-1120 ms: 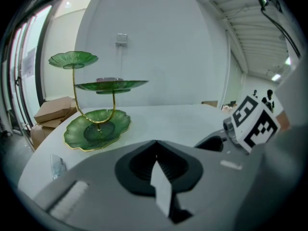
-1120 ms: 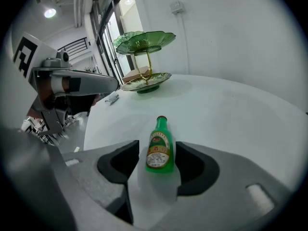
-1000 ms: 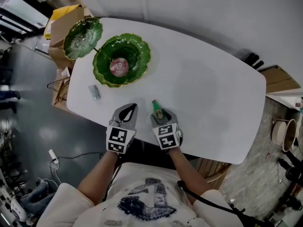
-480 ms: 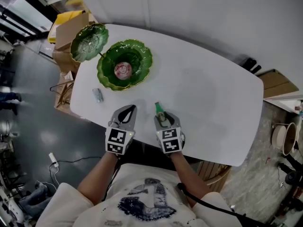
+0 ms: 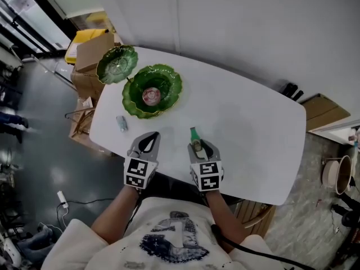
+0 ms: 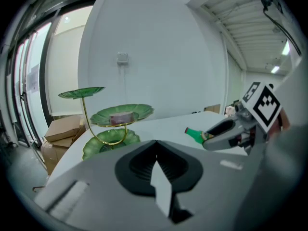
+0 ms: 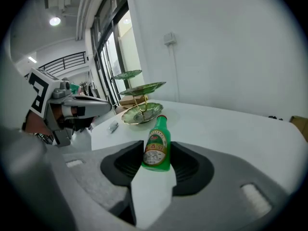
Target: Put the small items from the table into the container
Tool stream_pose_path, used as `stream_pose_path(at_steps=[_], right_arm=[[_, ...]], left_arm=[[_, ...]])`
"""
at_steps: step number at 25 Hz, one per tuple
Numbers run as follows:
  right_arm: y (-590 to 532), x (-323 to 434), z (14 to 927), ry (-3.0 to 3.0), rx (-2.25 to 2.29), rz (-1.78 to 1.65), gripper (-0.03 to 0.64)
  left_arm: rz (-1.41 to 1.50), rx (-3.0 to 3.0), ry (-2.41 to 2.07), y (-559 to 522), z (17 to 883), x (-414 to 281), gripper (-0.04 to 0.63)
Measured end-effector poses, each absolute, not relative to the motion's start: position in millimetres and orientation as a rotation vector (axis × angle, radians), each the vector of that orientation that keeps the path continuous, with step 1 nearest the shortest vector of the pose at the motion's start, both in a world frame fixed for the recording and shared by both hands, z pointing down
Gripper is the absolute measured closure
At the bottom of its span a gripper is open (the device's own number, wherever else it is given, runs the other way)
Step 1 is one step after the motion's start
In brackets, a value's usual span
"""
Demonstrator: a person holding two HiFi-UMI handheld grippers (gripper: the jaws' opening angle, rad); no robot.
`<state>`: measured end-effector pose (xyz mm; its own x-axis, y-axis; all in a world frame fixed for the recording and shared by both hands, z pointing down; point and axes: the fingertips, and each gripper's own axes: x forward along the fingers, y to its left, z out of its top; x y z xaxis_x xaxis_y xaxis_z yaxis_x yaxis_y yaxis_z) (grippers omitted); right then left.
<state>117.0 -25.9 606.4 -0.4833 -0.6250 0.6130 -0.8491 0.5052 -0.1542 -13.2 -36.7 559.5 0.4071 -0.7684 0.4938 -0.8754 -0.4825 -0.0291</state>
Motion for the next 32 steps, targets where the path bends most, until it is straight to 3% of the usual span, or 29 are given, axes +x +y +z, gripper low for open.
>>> stream_pose_path(at_steps=[32], right_arm=[[-123.6,46.8,507.5,-2.277,1.373,0.443,0.445]], left_arm=[[0.536,2.62,-1.383,-132.2,491.4,-73.2,0.606]])
